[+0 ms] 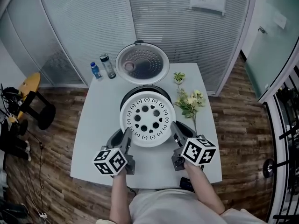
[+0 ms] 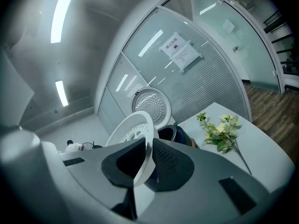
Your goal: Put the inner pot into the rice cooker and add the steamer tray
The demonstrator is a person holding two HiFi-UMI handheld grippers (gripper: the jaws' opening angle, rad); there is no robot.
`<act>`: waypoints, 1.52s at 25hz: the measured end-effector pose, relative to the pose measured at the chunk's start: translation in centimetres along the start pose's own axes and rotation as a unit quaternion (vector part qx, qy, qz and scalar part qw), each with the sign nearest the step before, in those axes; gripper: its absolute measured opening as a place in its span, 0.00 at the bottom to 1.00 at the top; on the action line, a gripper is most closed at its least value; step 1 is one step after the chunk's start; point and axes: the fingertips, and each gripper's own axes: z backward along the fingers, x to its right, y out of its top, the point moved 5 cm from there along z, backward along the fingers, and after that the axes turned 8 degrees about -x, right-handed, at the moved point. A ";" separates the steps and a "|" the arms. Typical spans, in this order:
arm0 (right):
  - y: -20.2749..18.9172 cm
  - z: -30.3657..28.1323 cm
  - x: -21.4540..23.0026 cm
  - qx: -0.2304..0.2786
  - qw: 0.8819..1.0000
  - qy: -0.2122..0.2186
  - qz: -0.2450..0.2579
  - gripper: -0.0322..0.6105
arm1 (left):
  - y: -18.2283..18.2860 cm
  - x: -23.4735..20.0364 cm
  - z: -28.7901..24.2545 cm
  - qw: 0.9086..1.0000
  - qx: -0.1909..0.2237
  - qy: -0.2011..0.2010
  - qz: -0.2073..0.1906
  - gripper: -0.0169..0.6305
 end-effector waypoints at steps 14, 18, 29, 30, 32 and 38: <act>2.9 -5.3 0.2 -0.003 1.000 -0.003 -0.004 0.14 | 2.9 -3.4 -4.0 1.000 -0.007 -0.004 0.015 0.18; 3.8 -6.7 0.1 -0.005 1.000 -0.004 0.002 0.14 | 3.8 -4.1 -4.7 1.000 -0.006 -0.005 0.016 0.18; 4.8 -9.8 1.7 -0.016 0.999 -0.018 0.021 0.14 | 4.4 -6.0 -8.3 1.000 -0.009 -0.007 0.021 0.18; 4.7 -10.0 2.0 -0.019 0.999 -0.020 0.024 0.14 | 4.3 -6.1 -8.6 1.000 -0.011 -0.007 0.021 0.18; 4.7 -10.5 2.4 -0.023 0.999 -0.023 0.026 0.14 | 4.2 -6.2 -9.0 1.000 -0.014 -0.006 0.021 0.18; 4.1 -11.4 3.3 -0.038 0.999 -0.026 0.025 0.14 | 3.7 -6.8 -9.9 1.000 -0.025 0.004 0.017 0.18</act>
